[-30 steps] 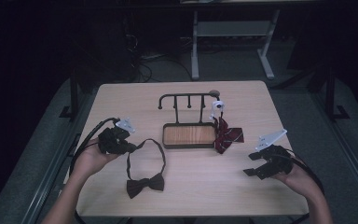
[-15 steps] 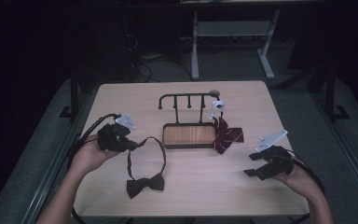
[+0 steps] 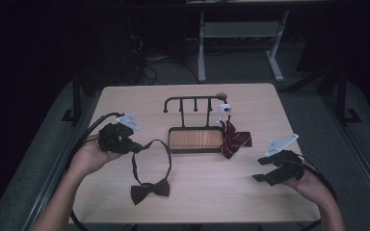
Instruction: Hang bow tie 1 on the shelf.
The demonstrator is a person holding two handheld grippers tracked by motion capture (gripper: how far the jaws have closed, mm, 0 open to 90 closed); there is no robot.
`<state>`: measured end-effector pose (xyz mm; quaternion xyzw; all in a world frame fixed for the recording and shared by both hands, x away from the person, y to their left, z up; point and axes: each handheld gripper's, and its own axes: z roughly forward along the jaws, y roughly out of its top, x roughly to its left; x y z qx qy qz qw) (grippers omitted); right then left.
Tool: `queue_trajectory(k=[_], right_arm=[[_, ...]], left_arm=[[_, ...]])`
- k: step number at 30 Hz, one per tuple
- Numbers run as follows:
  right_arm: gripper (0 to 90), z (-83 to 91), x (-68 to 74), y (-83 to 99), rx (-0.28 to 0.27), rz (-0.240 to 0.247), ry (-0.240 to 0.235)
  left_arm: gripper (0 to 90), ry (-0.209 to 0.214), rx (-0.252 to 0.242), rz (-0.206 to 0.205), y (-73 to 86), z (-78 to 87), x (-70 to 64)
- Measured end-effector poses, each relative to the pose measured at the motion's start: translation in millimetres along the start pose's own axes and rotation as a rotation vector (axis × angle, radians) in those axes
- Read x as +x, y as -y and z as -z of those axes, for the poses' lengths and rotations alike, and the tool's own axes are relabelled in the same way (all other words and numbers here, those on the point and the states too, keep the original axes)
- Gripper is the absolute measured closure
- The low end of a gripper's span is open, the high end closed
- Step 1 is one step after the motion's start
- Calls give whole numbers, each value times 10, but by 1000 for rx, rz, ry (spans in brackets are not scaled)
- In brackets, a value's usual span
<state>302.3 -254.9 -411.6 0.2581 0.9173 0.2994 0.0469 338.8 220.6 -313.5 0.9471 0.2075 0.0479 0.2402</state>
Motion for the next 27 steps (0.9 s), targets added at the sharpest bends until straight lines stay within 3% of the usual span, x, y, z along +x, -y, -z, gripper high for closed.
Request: queue_trajectory(k=[27], right_arm=[[336,8,-26,27,-12,-3,-6]], left_arm=[[898,58,-19,-23,-127,192,35]])
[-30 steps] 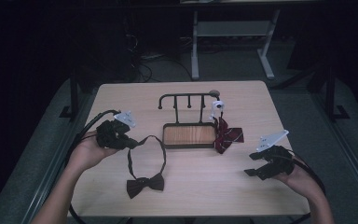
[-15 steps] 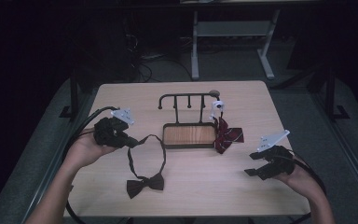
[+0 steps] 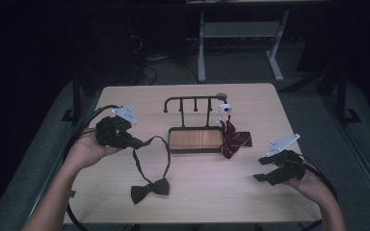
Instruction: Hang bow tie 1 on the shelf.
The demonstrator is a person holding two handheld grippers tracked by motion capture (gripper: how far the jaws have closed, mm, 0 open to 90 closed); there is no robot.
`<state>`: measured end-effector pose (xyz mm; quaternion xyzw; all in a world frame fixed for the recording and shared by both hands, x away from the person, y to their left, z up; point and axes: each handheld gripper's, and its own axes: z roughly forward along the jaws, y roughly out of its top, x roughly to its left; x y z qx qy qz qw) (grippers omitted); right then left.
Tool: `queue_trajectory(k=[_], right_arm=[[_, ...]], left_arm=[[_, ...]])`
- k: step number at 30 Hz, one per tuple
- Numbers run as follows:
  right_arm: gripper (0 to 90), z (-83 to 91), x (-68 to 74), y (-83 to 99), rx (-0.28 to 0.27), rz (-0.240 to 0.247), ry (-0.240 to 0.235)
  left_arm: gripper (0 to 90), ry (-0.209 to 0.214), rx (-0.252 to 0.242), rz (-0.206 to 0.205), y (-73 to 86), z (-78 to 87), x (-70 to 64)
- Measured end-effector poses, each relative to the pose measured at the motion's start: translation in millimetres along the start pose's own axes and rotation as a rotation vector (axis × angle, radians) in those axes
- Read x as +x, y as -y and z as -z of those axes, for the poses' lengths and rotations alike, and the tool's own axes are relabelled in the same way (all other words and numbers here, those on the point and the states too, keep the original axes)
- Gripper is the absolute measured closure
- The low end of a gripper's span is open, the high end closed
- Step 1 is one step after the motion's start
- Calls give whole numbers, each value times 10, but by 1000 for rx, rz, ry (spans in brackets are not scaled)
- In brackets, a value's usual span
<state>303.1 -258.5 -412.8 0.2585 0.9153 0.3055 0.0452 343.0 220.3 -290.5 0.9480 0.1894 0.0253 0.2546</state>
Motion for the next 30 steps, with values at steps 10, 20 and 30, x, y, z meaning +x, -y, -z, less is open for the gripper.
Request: queue_trajectory(k=[10,20,30], right_arm=[[336,2,-6,-15,-2,6,3],[336,13,-5,-18,-3,3,2],[336,13,-5,-19,-3,5,3]], left_arm=[[898,2,-16,-7,-56,92,17],[899,23,-28,-4,-114,155,105],[899,33,-34,11,-194,204,206]])
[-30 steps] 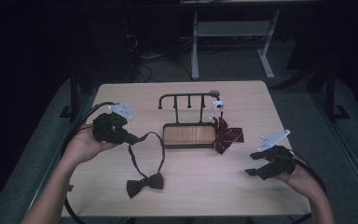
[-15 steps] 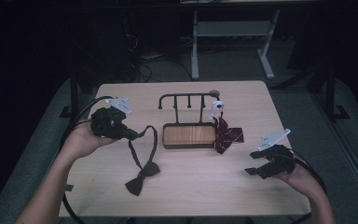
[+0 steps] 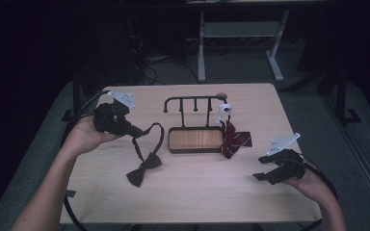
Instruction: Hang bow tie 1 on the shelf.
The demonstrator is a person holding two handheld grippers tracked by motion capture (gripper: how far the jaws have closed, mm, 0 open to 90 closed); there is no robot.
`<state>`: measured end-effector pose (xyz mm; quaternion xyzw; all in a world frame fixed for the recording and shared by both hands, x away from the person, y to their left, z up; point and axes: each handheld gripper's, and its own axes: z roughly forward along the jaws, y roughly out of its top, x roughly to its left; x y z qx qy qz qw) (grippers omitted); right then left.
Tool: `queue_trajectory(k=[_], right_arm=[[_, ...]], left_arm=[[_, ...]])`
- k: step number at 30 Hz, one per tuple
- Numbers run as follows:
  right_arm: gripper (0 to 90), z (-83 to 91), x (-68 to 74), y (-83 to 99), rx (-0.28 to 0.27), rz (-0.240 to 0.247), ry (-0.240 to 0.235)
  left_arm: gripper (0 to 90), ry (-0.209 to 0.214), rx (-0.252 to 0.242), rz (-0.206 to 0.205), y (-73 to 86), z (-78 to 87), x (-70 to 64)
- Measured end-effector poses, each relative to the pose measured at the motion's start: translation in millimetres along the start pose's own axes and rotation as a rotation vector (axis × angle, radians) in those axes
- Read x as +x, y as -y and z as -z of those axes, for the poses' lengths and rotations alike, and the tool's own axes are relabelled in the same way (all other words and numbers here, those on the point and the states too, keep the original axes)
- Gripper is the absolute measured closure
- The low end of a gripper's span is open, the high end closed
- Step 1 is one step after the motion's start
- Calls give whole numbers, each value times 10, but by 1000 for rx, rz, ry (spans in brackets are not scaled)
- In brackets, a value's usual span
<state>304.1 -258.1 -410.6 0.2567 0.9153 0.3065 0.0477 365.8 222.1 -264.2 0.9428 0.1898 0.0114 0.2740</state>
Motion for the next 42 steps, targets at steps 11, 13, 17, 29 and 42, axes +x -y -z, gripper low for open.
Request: queue_trajectory(k=[11,13,17,29,42], right_arm=[[336,2,1,3,-2,4,0],[337,4,4,2,-2,4,0],[336,7,5,3,-4,5,1],[338,24,4,5,-8,5,1],[338,36,3,4,-9,5,0]], left_arm=[[898,6,-2,0,-85,30,53],[898,6,3,0,-99,26,60],[898,3,8,-3,-138,32,83],[898,4,3,1,-219,54,165],[898,4,8,3,-351,68,261]])
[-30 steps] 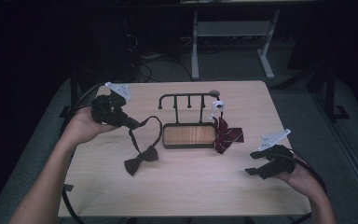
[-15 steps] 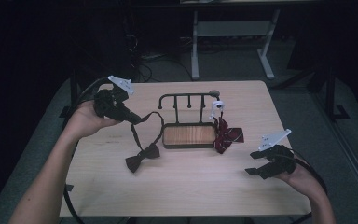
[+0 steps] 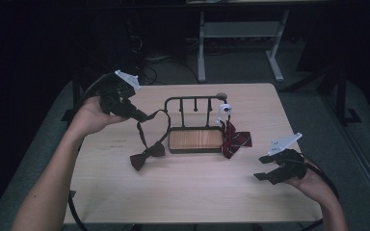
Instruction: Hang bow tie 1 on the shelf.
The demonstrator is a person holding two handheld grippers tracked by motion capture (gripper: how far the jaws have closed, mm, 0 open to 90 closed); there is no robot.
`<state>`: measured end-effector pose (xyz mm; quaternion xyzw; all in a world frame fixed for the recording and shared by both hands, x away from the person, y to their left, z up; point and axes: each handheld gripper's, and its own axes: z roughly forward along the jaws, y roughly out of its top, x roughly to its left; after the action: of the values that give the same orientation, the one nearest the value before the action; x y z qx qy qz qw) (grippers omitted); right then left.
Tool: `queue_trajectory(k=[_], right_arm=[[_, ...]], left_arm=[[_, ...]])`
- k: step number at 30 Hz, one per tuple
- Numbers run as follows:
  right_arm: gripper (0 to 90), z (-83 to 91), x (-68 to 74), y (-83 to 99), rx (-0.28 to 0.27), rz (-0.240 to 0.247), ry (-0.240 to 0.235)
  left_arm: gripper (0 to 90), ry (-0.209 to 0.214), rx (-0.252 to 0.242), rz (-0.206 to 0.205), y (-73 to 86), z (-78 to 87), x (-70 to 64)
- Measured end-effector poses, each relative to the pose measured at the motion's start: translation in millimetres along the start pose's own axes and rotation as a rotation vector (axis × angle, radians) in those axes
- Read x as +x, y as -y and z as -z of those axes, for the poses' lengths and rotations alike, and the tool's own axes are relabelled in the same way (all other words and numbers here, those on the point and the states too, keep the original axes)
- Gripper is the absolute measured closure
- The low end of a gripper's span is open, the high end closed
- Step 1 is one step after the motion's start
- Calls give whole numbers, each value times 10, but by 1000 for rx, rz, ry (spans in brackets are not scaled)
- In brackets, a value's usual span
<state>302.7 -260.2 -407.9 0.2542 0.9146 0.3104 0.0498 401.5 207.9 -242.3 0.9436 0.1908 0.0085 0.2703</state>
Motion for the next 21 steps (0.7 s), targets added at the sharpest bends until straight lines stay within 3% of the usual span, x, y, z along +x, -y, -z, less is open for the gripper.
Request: queue_trajectory(k=[10,21], right_arm=[[338,-6,0,1,0,0,-2],[338,13,-9,8,-1,-3,-7]], left_arm=[[898,2,2,5,-68,-14,95],[897,6,2,42,-98,-30,244]])
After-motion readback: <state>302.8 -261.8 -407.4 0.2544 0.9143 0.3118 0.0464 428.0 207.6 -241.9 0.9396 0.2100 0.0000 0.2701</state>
